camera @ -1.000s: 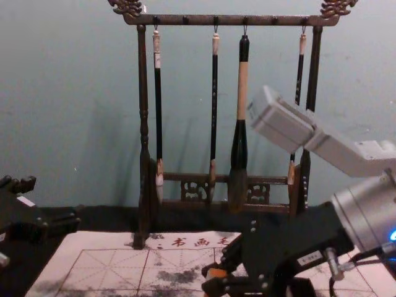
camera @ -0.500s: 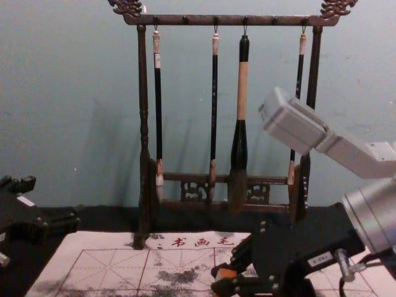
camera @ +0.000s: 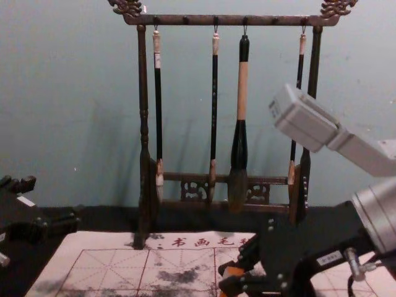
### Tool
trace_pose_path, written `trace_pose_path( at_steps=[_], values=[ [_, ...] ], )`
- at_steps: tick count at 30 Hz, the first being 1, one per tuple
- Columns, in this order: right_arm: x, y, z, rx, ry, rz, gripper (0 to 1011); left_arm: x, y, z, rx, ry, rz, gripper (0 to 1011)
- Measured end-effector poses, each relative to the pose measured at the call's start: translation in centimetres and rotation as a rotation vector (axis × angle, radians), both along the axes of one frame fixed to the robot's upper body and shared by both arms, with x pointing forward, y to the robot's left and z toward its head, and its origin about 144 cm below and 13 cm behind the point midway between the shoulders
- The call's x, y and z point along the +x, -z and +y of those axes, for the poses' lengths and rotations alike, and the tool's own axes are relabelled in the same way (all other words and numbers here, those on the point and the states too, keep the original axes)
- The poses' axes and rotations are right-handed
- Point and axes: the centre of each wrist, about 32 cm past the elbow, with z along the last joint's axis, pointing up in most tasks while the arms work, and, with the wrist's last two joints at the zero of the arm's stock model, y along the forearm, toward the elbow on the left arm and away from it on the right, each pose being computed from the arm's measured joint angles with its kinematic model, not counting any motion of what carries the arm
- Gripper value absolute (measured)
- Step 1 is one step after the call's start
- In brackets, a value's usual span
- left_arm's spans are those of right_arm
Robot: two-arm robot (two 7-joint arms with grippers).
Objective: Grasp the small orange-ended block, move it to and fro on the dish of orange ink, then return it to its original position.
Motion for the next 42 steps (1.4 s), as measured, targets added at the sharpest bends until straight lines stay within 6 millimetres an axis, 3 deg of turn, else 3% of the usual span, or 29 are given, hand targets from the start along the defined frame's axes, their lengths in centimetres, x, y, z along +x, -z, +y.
trace_pose_path(
  at_steps=[24,42],
  values=[
    [-1.4,-0.1,-1.0,-0.014,-0.006,0.003,142,0.0,0.0,0.0,0.000,0.000,0.000,1001],
    [-2.1,0.1,0.2,-0.016,-0.081,0.015,142,0.0,0.0,0.0,0.000,0.000,0.000,1001]
  ],
)
